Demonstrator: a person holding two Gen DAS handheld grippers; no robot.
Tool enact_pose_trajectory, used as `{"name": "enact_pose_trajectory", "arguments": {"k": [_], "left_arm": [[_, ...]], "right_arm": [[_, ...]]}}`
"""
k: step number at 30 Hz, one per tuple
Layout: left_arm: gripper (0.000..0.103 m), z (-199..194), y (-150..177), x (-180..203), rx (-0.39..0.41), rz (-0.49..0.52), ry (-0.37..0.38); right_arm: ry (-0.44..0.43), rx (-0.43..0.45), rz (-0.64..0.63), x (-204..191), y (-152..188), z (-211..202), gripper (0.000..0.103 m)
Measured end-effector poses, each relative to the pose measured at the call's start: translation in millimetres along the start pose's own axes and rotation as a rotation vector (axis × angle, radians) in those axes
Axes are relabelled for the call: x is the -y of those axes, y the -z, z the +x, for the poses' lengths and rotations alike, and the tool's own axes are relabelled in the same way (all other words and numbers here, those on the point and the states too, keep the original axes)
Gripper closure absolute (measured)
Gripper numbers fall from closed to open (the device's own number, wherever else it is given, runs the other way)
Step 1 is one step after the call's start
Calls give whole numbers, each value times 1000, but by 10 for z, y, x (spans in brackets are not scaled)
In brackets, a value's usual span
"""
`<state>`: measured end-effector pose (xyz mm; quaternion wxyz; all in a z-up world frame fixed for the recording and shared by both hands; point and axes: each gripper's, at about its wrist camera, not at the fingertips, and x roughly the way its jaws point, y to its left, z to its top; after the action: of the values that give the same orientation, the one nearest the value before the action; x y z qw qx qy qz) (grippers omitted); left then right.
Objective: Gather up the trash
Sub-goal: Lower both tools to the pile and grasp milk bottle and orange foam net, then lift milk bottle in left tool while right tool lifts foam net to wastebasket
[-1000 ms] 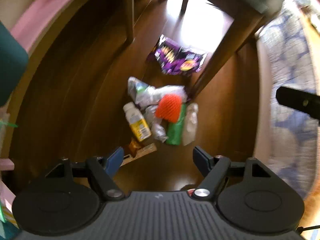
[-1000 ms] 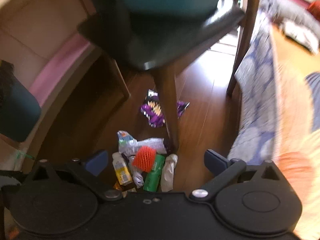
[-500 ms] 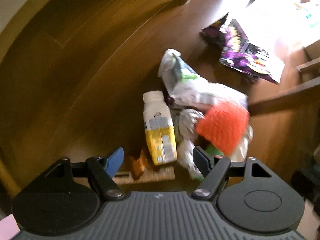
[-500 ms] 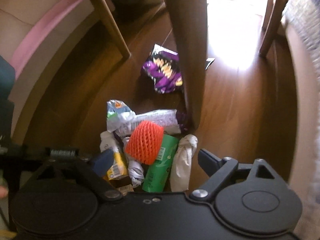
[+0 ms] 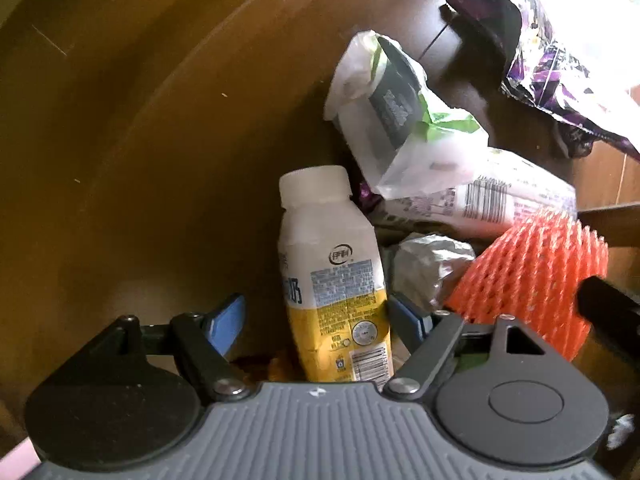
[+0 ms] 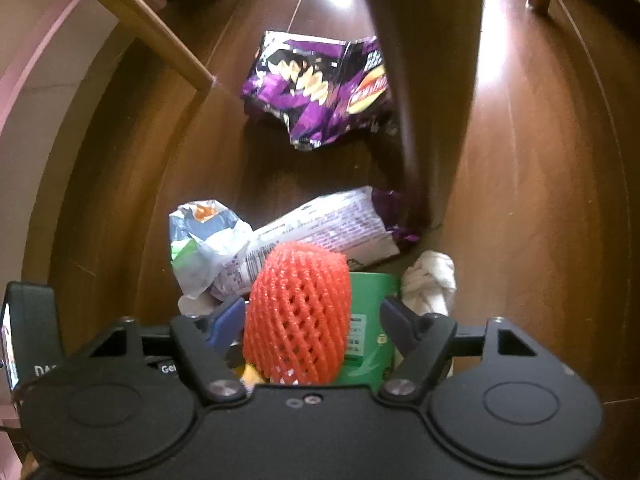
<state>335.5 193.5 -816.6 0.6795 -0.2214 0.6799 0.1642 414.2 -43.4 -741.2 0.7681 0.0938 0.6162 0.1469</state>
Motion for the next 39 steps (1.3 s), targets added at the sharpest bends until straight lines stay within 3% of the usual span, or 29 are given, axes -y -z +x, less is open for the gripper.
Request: {"name": "enact_pose_trajectory", "arguments": {"k": [3, 7, 10, 12, 13, 17, 22, 29, 39], "left_arm": [[26, 68, -19, 43, -6, 8, 36], [26, 122, -10, 88, -4, 32, 16], [26, 134, -15, 6, -11, -8, 31], [35, 142, -10, -66, -17, -46, 44], [47, 174, -23, -85, -32, -71, 52], [48, 163, -1, -133, -36, -107, 46], [49, -36, 67, -57, -12, -77, 17], [49, -629, 285, 39, -5, -60, -14], [49, -2297, 588, 442, 45, -27, 29]], "right_arm": [[3, -4, 8, 13, 29, 61, 36], [3, -12, 30, 33, 46, 134, 45], [1, -11, 30, 28, 69, 163, 55], [4, -13, 39, 41, 84, 180, 72], [5, -13, 45, 49, 90, 182, 76], [8, 4, 67, 83, 114, 135, 91], [11, 27, 96, 37, 137, -112, 93], [12, 55, 124, -145, 176, -932, 93], [49, 87, 41, -507, 24, -2487, 93]]}}
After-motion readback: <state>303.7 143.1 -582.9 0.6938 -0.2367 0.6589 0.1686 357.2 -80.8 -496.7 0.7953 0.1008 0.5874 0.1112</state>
